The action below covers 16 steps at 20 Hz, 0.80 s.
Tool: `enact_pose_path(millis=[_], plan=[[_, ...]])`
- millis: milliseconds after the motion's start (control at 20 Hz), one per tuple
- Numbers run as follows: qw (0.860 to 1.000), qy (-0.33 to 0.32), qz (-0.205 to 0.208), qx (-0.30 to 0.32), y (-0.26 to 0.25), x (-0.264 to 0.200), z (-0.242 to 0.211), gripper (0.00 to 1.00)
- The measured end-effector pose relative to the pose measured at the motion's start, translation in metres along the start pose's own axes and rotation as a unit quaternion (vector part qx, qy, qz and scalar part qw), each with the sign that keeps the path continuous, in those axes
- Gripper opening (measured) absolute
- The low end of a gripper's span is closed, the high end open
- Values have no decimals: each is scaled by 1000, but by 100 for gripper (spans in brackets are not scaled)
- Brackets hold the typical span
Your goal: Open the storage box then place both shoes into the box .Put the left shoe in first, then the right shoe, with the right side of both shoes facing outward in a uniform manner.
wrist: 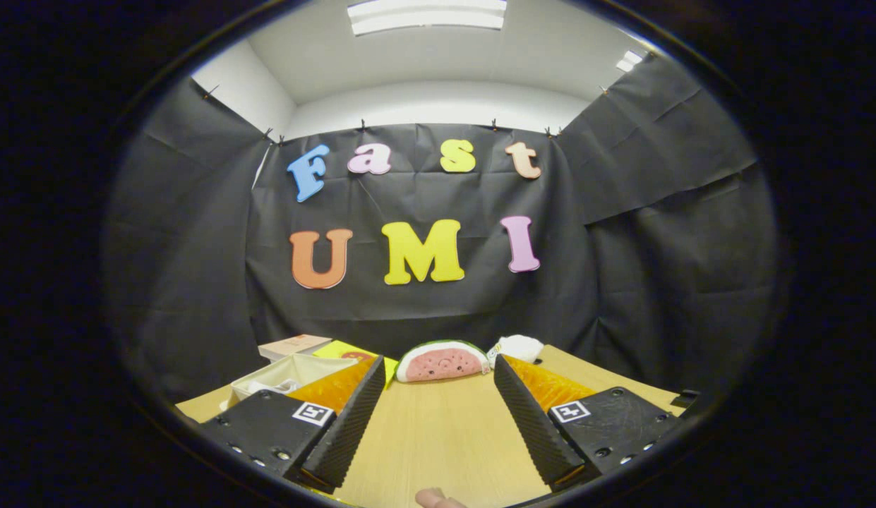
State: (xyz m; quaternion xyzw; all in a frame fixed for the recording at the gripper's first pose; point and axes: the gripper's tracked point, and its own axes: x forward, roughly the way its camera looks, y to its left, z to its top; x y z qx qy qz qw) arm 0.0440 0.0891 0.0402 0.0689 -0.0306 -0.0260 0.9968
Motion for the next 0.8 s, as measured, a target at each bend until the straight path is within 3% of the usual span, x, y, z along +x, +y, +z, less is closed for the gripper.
enact_pose_path(millis=[350, 800], plan=[[999, -5, -13, -29, 0, 3, 0, 96], [1000, 9, -9, -22, -3, 2, -10, 96]])
